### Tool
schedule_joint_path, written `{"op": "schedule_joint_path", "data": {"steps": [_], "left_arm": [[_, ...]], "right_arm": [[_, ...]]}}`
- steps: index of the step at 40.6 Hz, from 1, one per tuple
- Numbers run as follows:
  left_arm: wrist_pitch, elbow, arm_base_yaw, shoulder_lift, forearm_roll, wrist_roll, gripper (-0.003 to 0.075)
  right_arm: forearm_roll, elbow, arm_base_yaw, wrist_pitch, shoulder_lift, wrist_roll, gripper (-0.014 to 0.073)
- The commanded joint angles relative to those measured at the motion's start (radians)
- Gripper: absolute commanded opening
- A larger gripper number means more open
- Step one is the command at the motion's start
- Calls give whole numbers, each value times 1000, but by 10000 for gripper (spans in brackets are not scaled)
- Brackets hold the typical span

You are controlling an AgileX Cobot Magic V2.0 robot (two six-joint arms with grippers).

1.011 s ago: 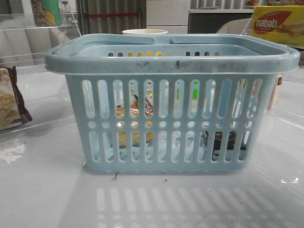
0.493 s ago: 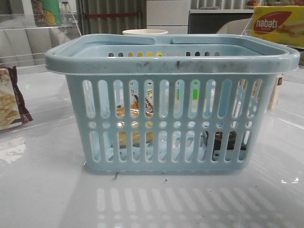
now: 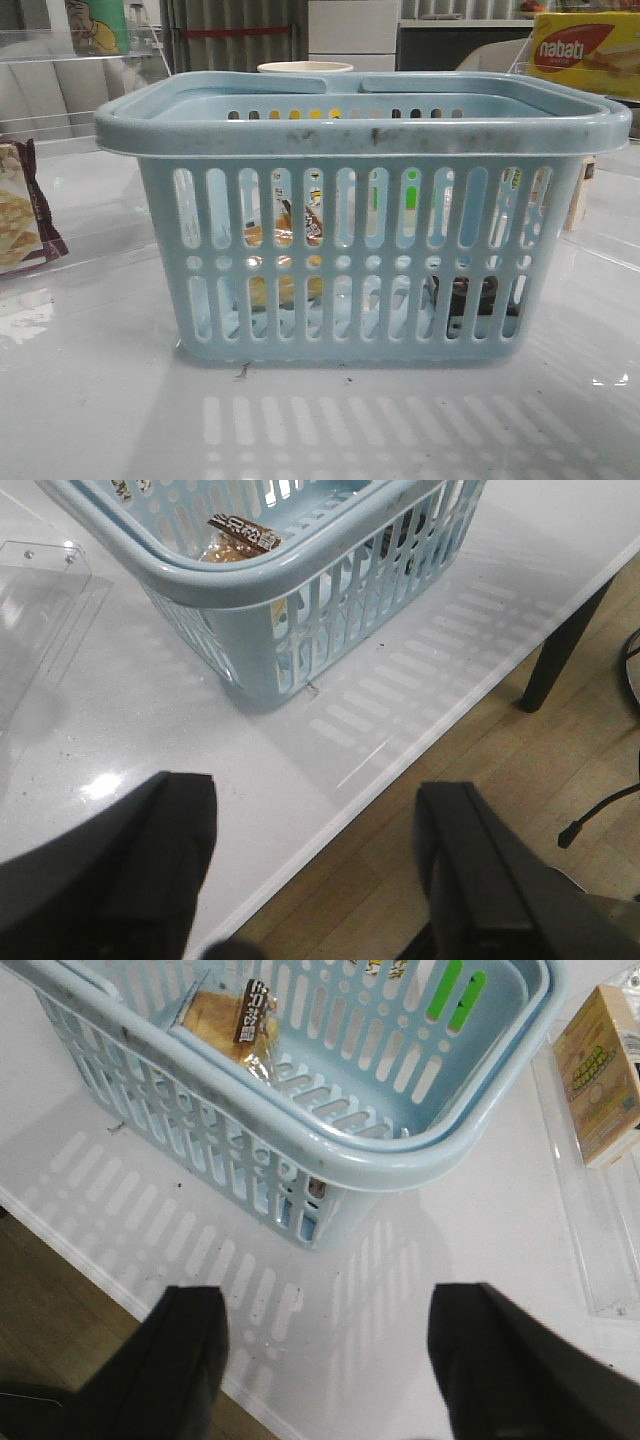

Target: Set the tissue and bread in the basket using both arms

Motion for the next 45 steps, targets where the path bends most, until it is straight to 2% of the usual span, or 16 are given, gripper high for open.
{"op": "schedule_joint_path", "data": {"steps": [1, 5, 14, 17, 40, 45], "left_arm": [[-78, -26, -4, 2, 8, -1, 440], [-78, -26, -4, 2, 13, -1, 354], [-78, -26, -4, 2, 13, -1, 138], [-78, -26, -4, 2, 13, -1, 88], [-78, -24, -4, -9, 13, -1, 90], [-108, -15, 50, -53, 49, -1, 91]], "right_arm": [[-17, -27, 0, -49, -2, -12, 534], [-17, -27, 0, -34, -2, -12, 451], [-17, -27, 0, -14, -2, -12, 111], [-17, -27, 0, -14, -2, -12, 47], [-17, -27, 0, -13, -2, -12, 56], [-17, -27, 0, -13, -2, -12, 56]]}}
